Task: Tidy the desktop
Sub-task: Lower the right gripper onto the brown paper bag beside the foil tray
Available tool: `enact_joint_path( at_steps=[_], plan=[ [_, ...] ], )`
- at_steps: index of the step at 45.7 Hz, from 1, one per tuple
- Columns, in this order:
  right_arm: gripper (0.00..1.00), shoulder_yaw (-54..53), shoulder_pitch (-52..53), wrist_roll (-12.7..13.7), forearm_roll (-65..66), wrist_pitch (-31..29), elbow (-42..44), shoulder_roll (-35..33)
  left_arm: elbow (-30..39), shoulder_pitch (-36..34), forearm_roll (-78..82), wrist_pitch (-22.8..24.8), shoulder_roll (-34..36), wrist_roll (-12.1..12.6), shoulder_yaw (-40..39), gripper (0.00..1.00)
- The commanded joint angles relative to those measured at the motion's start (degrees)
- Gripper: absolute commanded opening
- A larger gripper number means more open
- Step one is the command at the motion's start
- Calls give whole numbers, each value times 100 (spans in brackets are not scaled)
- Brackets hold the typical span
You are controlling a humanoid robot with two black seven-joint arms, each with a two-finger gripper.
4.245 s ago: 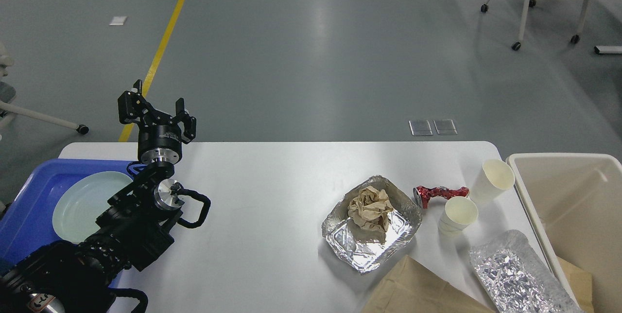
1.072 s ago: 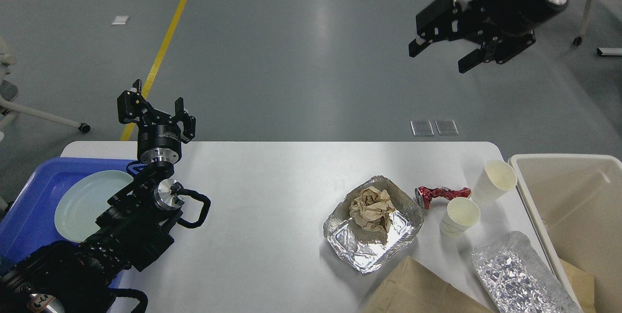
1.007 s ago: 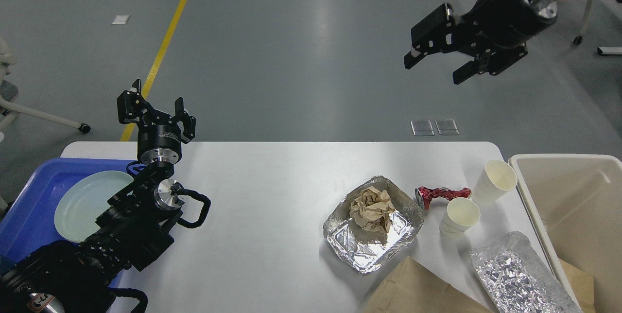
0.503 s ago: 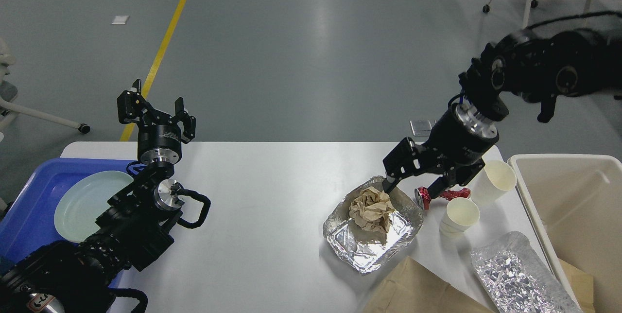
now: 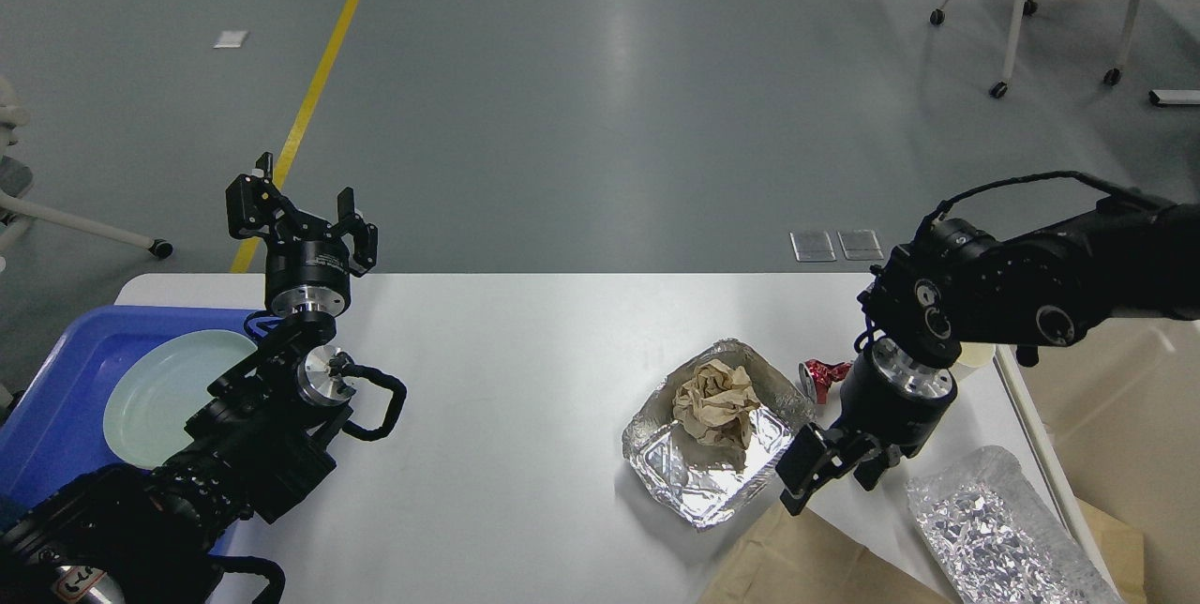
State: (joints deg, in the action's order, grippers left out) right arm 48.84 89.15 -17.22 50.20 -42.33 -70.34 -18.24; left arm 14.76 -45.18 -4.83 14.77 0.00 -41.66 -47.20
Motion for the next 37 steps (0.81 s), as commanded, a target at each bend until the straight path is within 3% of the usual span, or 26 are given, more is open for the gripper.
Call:
enact_joint_path(
  at_steps=[1, 8, 18, 24, 28, 37],
  plan=[
    [98, 3, -319, -18, 596, 427, -137, -39, 1, 0, 0, 0, 0, 0, 0, 100],
    [85, 21, -679, -18, 658, 945, -120, -57, 1, 0, 0, 0, 0, 0, 0, 100],
    [59, 21, -952, -35, 798, 1367, -50, -83, 1, 0, 0, 0, 0, -9, 0, 100],
    [54, 21, -1005, -35, 789, 1552, 73, -163, 1, 0, 0, 0, 0, -9, 0, 100],
    [2, 12, -996, -35, 781, 1552, 73, -198, 1, 0, 0, 0, 0, -9, 0, 100],
    [0, 21, -865, -53, 754, 1526, -14, -382, 1, 0, 0, 0, 0, -9, 0, 100]
  ],
)
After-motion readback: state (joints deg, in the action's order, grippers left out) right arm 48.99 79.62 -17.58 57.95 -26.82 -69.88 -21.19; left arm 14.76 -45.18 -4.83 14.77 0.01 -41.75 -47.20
